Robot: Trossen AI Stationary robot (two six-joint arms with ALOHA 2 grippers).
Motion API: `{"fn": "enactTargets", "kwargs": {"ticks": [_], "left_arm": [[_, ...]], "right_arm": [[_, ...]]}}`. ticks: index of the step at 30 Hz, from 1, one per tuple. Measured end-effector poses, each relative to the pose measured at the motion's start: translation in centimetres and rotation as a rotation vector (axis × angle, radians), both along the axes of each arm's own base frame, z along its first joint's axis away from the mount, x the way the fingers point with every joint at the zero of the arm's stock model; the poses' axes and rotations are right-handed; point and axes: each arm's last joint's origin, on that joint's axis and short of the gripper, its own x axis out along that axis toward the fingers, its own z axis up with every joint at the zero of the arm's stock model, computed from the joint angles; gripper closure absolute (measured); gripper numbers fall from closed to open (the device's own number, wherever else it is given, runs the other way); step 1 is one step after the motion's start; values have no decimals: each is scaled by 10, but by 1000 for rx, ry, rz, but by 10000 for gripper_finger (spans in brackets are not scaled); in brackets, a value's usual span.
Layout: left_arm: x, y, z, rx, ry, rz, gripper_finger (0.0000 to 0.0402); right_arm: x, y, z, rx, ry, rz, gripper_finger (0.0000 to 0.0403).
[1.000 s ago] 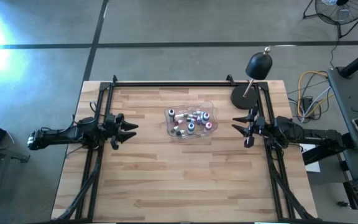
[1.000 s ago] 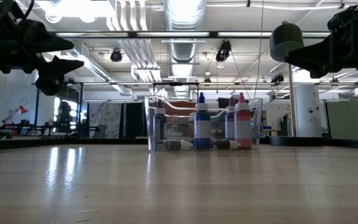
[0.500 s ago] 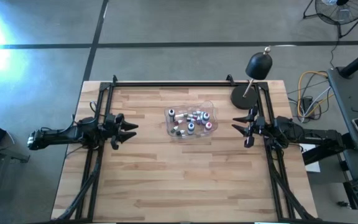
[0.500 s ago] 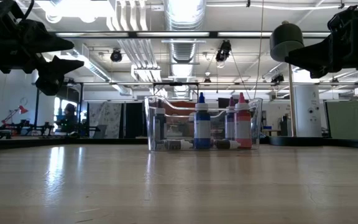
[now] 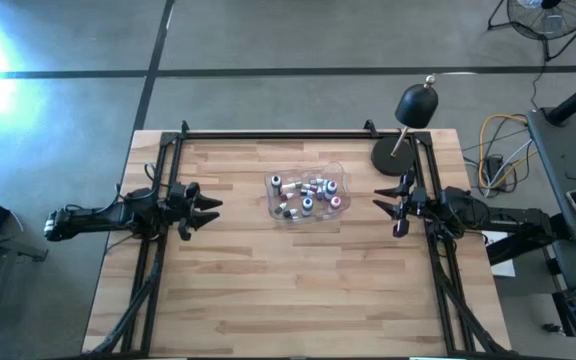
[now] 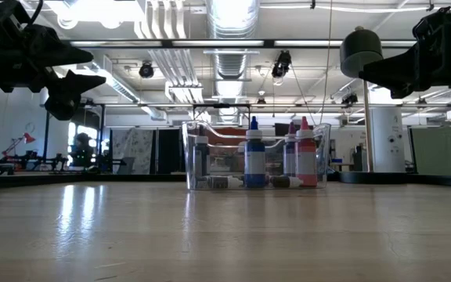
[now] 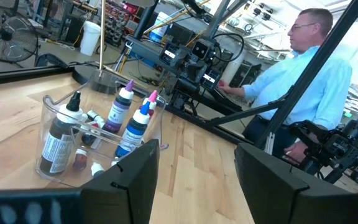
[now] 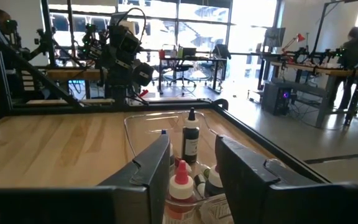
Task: Pick & Place food coloring
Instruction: Return to Home Position
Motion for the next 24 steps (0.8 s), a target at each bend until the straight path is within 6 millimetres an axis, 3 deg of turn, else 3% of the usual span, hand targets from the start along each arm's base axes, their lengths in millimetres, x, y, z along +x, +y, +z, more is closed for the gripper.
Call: {"fn": "enactTargets", "kwargs": {"ticks": [24], "left_arm": [[0,0,0,0,0,0,216]], "right_arm": [[0,0,0,0,0,-1,277]]}}
